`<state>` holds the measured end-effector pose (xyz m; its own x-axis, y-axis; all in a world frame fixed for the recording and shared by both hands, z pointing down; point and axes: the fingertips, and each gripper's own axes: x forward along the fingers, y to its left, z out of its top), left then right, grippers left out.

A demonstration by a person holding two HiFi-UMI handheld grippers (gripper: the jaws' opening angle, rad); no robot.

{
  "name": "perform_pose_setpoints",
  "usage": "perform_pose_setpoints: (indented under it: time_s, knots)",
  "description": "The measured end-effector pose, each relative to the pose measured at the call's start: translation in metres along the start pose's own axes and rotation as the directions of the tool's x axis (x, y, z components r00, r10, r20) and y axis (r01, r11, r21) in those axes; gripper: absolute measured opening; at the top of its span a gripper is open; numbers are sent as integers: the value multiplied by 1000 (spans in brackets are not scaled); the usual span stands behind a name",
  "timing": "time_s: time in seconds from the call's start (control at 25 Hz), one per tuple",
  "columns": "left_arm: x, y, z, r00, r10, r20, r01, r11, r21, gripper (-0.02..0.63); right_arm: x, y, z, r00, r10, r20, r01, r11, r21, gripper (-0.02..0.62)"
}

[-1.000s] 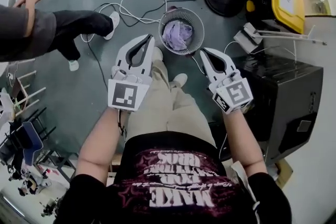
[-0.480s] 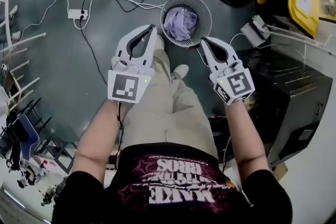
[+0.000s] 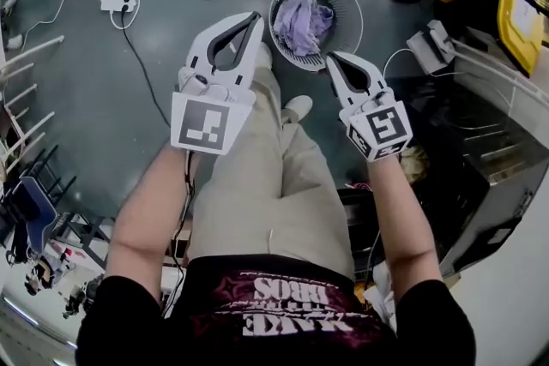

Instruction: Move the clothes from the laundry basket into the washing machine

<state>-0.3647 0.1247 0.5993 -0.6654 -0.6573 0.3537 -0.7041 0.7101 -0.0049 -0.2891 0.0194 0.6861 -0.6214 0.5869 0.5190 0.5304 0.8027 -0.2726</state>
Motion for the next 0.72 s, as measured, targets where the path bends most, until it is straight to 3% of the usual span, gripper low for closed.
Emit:
perform_pose_setpoints:
  time_s: [0.4, 0.72]
  knots:
    - [13, 31, -86, 994, -16, -105, 11, 999, -46, -2, 84, -30, -64, 993, -24, -112, 27, 999, 24, 3]
    - [50, 50, -121, 991, -41, -127, 35, 998, -54, -2, 136, -53, -119, 979, -55, -198, 68, 996, 59, 3]
